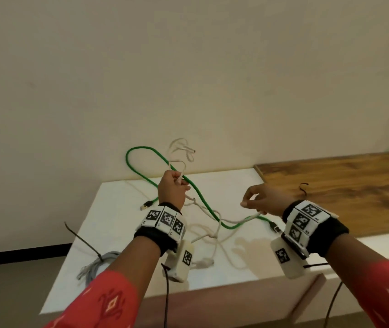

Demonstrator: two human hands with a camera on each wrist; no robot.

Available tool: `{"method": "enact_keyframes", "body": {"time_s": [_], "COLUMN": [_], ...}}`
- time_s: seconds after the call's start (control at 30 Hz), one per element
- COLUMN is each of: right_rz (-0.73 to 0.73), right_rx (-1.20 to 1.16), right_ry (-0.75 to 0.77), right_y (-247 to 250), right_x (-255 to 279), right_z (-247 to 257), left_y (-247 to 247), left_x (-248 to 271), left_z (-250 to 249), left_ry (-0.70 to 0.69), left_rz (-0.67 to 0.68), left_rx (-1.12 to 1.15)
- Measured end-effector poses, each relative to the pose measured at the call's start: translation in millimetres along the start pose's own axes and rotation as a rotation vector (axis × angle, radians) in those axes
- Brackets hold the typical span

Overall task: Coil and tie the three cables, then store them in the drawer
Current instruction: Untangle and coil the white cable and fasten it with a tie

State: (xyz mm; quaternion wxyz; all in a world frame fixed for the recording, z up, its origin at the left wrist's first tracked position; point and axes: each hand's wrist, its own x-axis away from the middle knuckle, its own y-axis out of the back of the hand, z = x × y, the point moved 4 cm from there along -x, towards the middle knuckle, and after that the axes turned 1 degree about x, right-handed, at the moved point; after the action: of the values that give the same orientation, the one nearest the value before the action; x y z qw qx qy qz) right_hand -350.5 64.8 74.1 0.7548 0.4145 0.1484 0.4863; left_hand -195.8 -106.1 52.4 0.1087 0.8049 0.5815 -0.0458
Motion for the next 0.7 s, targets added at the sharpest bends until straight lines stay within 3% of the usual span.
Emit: {"method": "enact_keyframes", "body": {"time_s": [0.2, 0.33, 0.5, 0.6, 0.7], "right_rz": [0.044, 0.105, -0.194, -0.070, -0.015], "right_rx": [0.027, -0.112, -0.258, -0.485, -0.581], "right_ry": [0.076, 0.006, -0.105, -0.197, -0.082], "right_y": [-36.7, -55.4, -55.7, -59.6, -52.8], "right_x": [-5.5, -14.8, -28.1, -34.2, -39.2], "right_z": [32.8, 32.6, 19.5, 18.9, 29.2], "left_y": [15.2, 20.5, 27.0, 27.2, 29.7], "left_x": [3.3, 4.2, 6.1, 5.8, 3.8], "left_z": [-31.6, -48.7, -52.4, -49.5, -40.0], "left_ry": [-0.050, -0.021, 0.036, 0.086, 0.096], "left_rz": [0.092, 0.189, 0.334, 0.361, 0.319], "left_rx": [0.096, 0.219, 0.430, 0.527, 0.480]}}
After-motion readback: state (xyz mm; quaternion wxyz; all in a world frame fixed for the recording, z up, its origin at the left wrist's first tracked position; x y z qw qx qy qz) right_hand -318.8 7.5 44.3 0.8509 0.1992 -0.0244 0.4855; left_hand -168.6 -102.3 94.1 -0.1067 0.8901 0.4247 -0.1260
